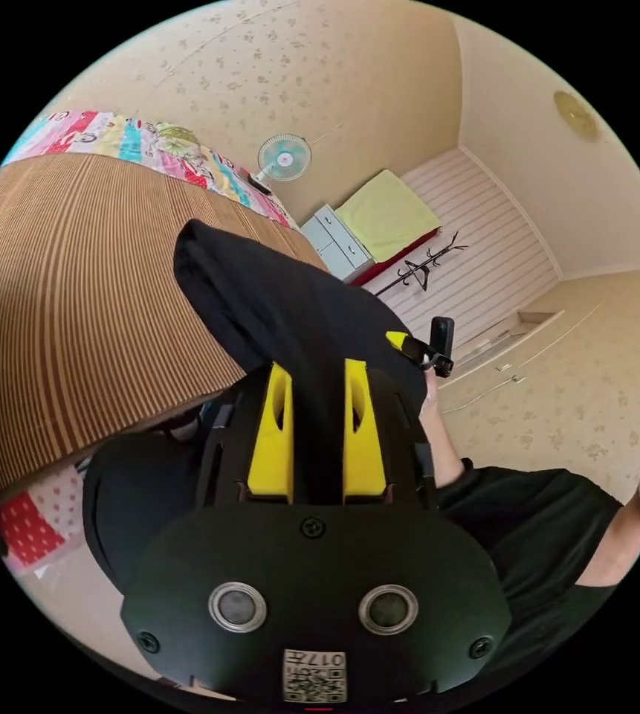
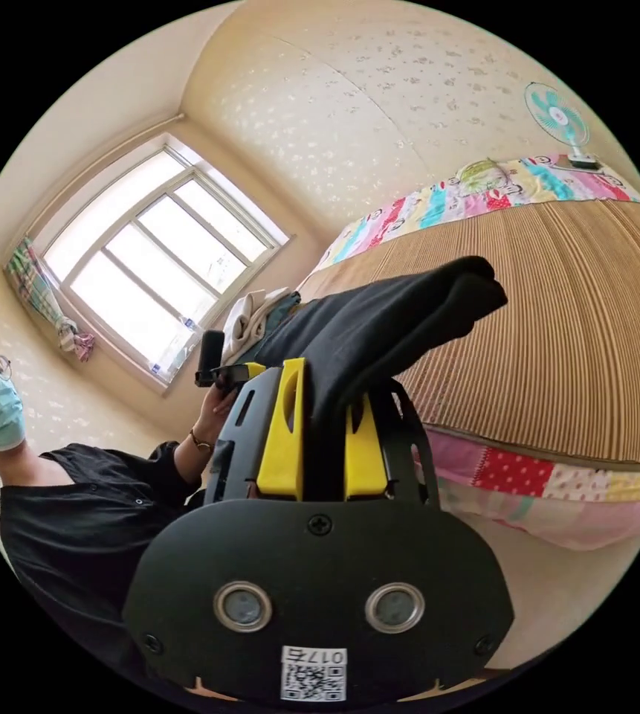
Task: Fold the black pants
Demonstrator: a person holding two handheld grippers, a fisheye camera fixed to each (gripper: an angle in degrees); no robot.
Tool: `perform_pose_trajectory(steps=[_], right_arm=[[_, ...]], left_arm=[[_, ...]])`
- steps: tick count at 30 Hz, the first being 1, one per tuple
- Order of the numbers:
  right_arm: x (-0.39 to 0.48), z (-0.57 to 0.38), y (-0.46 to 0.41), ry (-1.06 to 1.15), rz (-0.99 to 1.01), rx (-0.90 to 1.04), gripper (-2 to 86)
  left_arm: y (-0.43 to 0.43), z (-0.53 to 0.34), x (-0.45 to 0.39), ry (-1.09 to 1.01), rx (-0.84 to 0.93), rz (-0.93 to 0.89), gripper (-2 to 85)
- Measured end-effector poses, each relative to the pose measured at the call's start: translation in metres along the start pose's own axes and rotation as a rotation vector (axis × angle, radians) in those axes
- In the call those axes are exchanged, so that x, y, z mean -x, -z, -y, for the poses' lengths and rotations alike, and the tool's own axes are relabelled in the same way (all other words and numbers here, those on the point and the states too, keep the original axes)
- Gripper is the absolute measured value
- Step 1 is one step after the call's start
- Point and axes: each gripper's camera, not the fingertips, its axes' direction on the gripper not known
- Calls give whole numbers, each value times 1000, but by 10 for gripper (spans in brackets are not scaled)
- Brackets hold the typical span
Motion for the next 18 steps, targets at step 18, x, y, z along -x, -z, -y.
perform_pose_trajectory(steps=[18], right_arm=[[66,86,-285,81,-629,281,169]], left_arm=[[145,-263,-29,69,-237,32,100]])
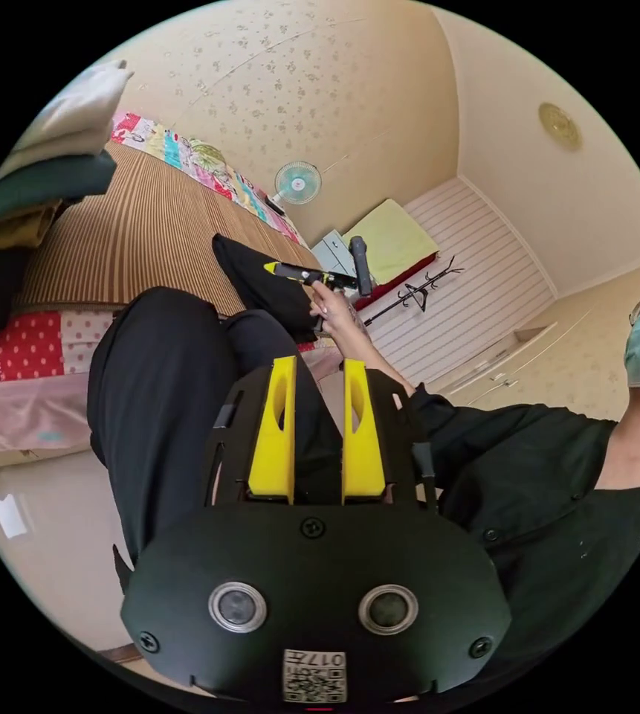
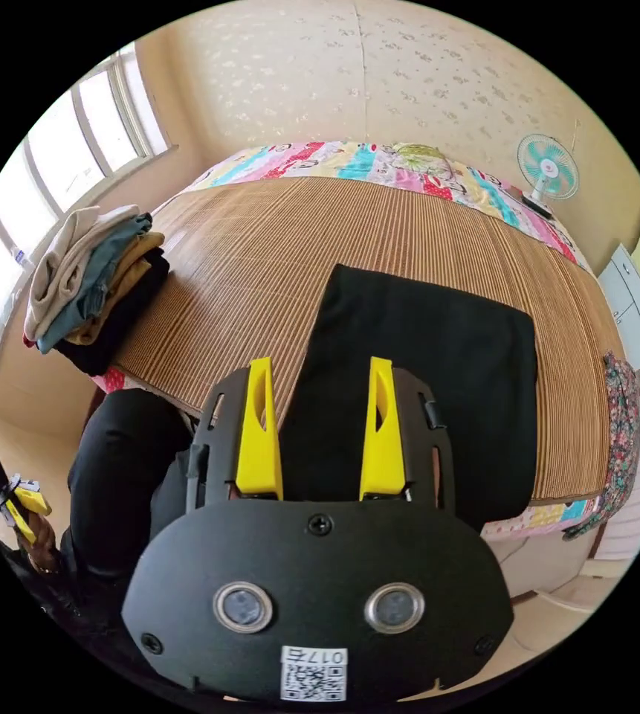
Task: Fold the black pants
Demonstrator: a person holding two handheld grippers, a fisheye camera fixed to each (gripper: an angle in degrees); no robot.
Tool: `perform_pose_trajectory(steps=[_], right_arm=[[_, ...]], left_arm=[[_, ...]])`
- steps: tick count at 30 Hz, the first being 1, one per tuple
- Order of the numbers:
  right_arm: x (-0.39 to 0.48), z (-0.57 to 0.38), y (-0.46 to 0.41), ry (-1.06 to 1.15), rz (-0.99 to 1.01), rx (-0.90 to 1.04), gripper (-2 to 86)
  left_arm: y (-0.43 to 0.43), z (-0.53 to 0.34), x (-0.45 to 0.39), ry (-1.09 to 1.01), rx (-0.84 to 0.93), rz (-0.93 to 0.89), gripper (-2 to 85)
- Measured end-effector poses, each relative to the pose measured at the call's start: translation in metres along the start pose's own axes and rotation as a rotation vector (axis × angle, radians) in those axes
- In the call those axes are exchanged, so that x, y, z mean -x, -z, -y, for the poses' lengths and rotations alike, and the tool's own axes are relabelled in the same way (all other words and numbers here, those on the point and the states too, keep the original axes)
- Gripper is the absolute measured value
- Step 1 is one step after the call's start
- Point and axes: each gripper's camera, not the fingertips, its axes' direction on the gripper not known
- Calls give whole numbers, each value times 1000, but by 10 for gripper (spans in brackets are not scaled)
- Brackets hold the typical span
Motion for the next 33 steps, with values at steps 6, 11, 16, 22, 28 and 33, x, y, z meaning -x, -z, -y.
perform_pose_trajectory(steps=[6,11,16,22,28,33], right_arm=[[8,19,-77,13,-268,80,103],[-92,42,-76,-43,-495,121,66],[-278,2,6,-711,-523,177,53],[-275,-125,74,-583,-338,-58,16],[-206,-295,99,-477,65,-132,6],[-193,-401,124,-515,581,-404,3]], left_arm=[[44,-18,43,103,-50,-25,100],[118,-42,78,188,-118,79,100],[212,-87,83,215,-252,366,100],[202,-80,114,243,-301,344,103],[168,-11,76,71,-311,357,102],[178,68,20,-95,-402,525,101]])
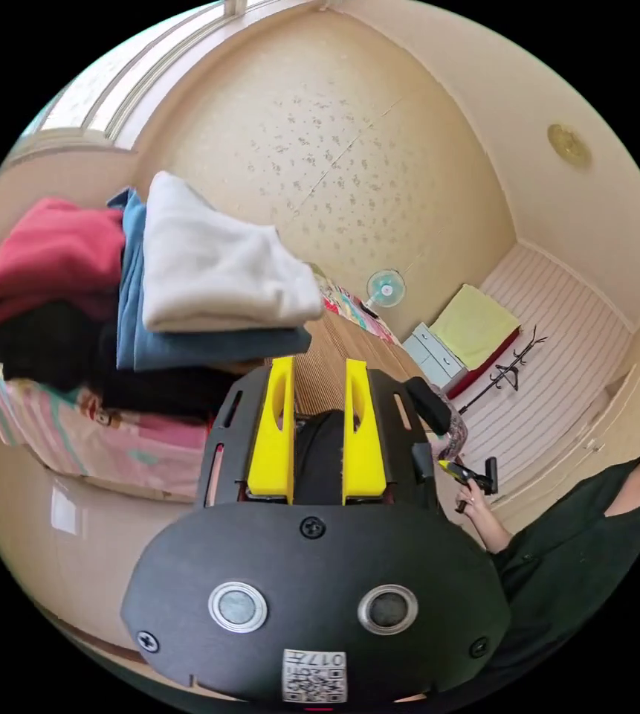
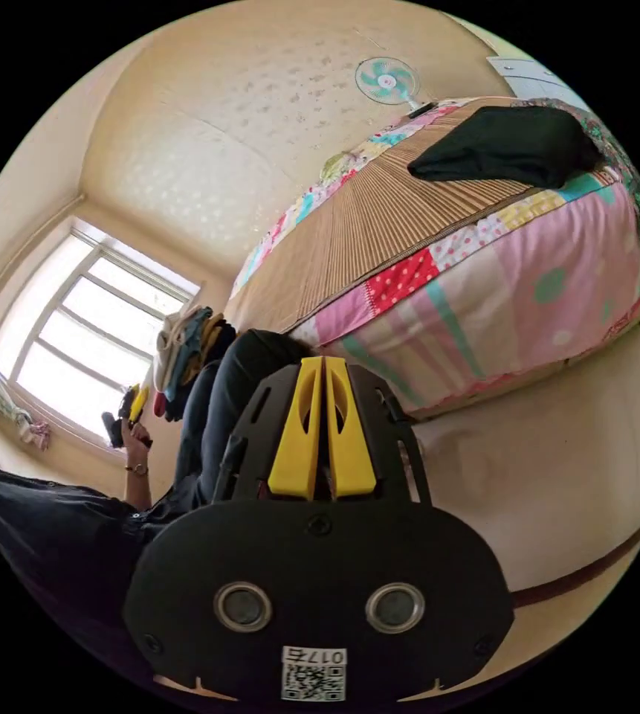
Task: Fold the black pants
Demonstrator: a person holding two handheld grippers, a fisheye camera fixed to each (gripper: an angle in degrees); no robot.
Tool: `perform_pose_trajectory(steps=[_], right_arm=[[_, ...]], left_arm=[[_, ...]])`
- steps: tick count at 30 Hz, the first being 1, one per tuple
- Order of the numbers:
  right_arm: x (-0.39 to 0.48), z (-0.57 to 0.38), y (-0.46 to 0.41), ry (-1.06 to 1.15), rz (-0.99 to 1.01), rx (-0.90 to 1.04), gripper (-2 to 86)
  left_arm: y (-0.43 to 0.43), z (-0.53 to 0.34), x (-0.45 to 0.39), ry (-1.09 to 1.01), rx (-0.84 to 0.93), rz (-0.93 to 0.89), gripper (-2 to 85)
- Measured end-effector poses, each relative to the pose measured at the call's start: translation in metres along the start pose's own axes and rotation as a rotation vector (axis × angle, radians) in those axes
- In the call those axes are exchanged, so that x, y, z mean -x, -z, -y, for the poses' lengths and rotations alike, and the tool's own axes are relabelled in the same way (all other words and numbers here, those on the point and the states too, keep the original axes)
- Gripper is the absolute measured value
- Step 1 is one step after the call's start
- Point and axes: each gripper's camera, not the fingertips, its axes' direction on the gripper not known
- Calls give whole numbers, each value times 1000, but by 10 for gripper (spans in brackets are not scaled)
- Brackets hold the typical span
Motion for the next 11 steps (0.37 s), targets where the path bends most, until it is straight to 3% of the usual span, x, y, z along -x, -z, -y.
perform_pose_trajectory(steps=[2,5,7,9,11], right_arm=[[-1,-6,12,31,108,-47,3],[-2,19,4,53,190,94,2],[7,27,3,109,154,94,2],[12,33,-1,132,166,103,2],[13,34,-5,115,191,130,2]], left_arm=[[-9,27,-9,17,-13,16,102],[-56,59,-30,-17,40,-22,102],[-119,54,-42,-39,142,157,101],[-157,30,-36,38,206,224,96],[-145,5,-32,89,110,111,63]])
